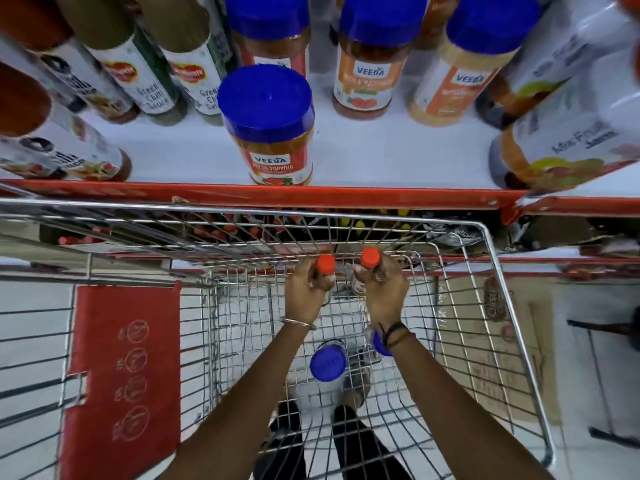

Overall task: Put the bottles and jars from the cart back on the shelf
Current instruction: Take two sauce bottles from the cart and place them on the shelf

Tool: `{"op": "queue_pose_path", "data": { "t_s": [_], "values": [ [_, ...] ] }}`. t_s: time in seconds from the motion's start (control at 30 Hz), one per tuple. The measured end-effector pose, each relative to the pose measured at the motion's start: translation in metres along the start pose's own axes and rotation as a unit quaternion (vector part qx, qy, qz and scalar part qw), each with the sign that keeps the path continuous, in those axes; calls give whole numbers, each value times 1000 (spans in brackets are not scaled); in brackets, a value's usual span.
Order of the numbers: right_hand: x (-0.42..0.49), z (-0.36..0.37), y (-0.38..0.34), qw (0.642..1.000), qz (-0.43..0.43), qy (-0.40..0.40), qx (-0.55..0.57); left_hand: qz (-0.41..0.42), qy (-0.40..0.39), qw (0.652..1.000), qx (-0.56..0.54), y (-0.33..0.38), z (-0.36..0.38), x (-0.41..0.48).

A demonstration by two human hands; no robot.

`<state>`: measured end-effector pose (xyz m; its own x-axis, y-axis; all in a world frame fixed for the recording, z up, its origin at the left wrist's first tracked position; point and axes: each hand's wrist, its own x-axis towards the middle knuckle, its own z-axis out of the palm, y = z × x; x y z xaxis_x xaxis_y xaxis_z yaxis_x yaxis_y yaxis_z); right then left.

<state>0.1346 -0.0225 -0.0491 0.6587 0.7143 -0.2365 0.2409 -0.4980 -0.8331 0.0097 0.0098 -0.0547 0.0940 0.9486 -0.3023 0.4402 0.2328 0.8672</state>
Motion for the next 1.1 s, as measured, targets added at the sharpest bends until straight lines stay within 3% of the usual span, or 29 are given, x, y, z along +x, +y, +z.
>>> {"op": "queue_pose_path", "data": {
  "t_s": [0.27, 0.53, 0.87, 1.1],
  "values": [
    [-41, -50, -57, 996, -24, -76, 35, 14, 0, 998, -57, 43, -55, -41],
    [-104, -96, -152, 983, -102, -100, 115, 105, 47, 987, -111, 130, -136, -101],
    [-141, -106, -291, 947, -216, -128, 200, 251, 109, 960, -66, 227, -251, -117],
    [-129, -66, -350, 936, -276, -114, 184, 316, 191, 929, 11, 252, -287, -72]
  ]
}}
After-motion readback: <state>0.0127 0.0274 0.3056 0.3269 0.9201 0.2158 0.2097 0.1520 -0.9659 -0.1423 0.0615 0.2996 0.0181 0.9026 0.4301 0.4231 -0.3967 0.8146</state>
